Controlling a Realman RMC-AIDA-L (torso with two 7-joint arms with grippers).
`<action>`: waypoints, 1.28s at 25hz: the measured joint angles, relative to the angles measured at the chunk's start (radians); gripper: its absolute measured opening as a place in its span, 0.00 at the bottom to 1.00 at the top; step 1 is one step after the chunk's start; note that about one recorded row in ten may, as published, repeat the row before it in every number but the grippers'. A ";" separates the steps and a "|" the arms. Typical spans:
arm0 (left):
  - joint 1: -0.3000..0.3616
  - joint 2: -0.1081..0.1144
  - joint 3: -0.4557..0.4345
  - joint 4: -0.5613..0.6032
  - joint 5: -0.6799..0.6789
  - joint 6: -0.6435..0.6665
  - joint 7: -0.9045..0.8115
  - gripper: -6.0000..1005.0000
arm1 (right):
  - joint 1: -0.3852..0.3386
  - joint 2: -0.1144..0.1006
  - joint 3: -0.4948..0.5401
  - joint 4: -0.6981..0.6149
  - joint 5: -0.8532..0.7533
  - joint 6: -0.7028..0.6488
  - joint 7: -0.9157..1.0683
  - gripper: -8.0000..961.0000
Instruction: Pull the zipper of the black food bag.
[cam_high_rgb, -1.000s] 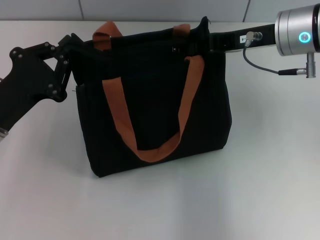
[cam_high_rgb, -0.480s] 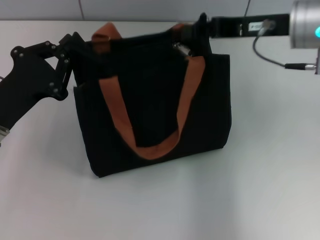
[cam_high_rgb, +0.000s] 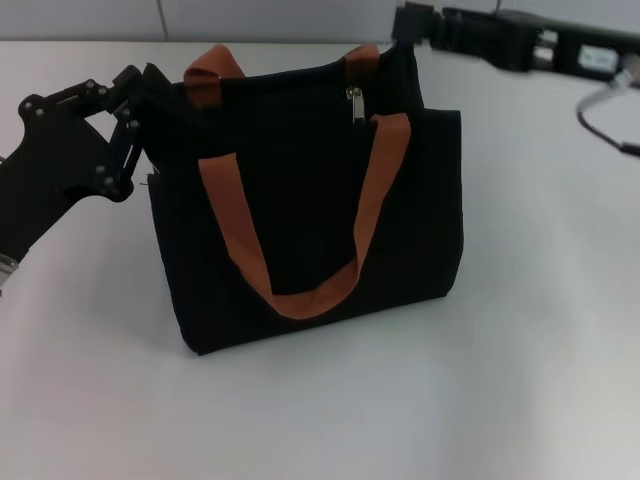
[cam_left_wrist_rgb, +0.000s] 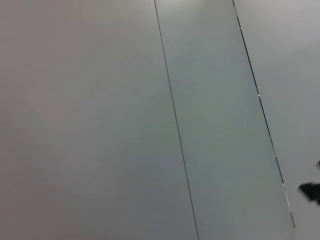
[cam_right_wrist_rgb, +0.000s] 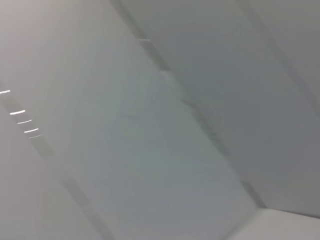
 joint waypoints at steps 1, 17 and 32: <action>0.000 0.001 0.002 -0.009 0.000 -0.008 -0.004 0.04 | 0.005 -0.005 0.031 0.058 0.010 -0.104 -0.125 0.44; 0.009 0.091 0.053 0.243 0.227 0.055 -0.510 0.60 | -0.028 -0.008 0.043 0.233 -0.162 -0.245 -0.610 0.79; -0.022 0.106 0.166 0.286 0.298 0.268 -0.686 0.84 | -0.019 0.006 0.037 0.312 -0.272 -0.202 -0.794 0.82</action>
